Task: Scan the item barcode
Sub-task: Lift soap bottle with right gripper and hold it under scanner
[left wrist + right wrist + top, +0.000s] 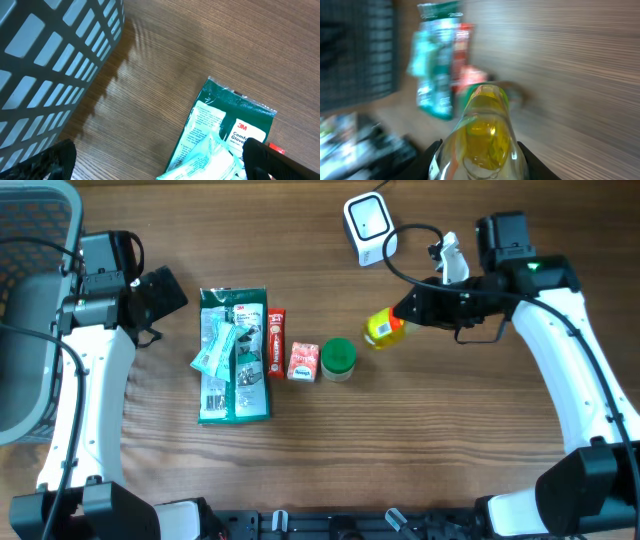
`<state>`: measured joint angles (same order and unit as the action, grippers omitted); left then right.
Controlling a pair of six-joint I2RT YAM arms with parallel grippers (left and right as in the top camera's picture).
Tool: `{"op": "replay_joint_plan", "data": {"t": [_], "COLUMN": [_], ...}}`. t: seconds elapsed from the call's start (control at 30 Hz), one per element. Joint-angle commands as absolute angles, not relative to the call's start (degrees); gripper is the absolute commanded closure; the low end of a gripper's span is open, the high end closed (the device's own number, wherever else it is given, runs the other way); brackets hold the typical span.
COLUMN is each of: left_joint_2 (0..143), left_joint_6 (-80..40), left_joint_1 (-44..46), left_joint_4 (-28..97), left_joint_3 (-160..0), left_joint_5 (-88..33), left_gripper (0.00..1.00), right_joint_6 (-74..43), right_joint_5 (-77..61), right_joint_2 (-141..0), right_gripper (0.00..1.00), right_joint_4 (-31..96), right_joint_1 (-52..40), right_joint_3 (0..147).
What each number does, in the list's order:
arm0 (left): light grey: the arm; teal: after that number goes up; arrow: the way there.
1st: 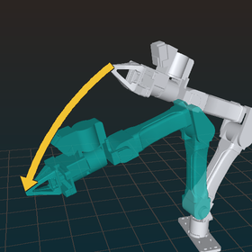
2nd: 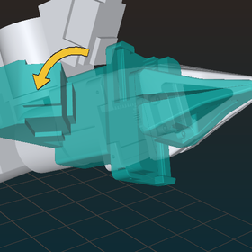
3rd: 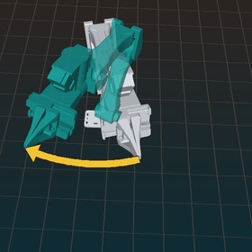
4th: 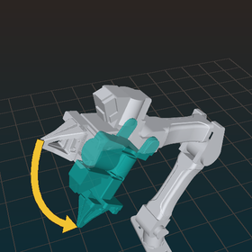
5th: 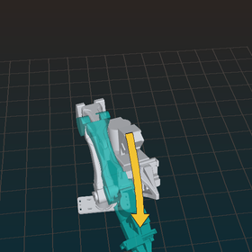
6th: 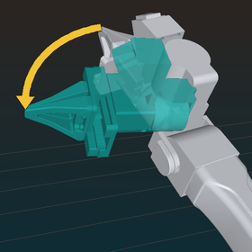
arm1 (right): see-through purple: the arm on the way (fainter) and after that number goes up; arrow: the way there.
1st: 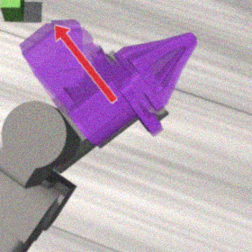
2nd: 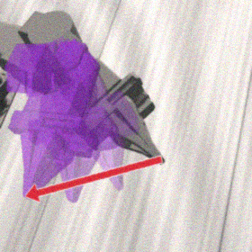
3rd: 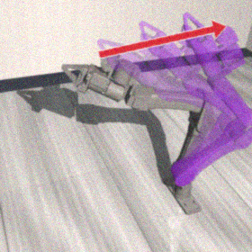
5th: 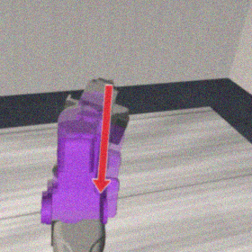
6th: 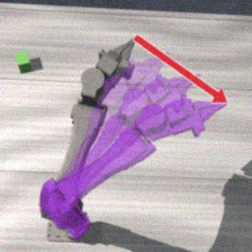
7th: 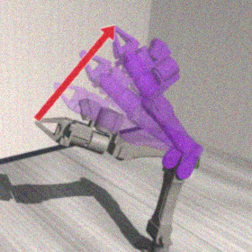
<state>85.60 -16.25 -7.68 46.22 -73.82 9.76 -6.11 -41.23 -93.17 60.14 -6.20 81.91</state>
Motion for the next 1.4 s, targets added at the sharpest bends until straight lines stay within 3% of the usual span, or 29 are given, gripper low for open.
{"op": "replay_joint_plan", "data": {"t": [0.0, 0.27, 0.8, 1.0, 1.1, 1.17, 1.37], "left_joint_2": [85.49, 85.49, 85.49, 85.49, 85.49, 85.49, 85.49], "left_joint_6": [-16.99, -16.97, -16.97, -16.99, -16.97, -16.97, -16.97], "left_joint_1": [-8.01, -8.01, -8.01, -8.01, -8.01, -8.01, -8.01], "left_joint_4": [46.06, 46.06, 46.06, 46.06, 46.06, 46.06, 46.06], "left_joint_3": [-74.15, -74.15, -74.15, -74.15, -74.15, -74.15, -74.15], "left_joint_5": [9.87, 9.87, 9.87, 9.87, 9.87, 9.87, 9.87], "left_gripper": [0.00, 0.00, 0.00, 0.00, 0.00, 0.00, 0.00], "right_joint_6": [0.01, -0.21, -0.01, -0.21, -2.70, -3.22, -0.78], "right_joint_5": [-65.17, -78.15, -78.35, -68.10, -53.95, -54.04, -75.59], "right_joint_2": [-92.42, -92.40, -92.40, -92.40, -92.40, -92.40, -92.40], "right_gripper": [0.80, 0.89, 0.91, 0.91, 0.92, 0.92, 0.96], "right_joint_4": [60.14, 61.04, 62.83, 62.28, 61.28, 61.12, 60.99], "right_joint_1": [-5.61, -5.61, -5.61, -5.61, -5.67, -5.65, -6.79], "right_joint_3": [82.91, 82.91, 82.91, 82.91, 82.89, 82.89, 82.89]}}
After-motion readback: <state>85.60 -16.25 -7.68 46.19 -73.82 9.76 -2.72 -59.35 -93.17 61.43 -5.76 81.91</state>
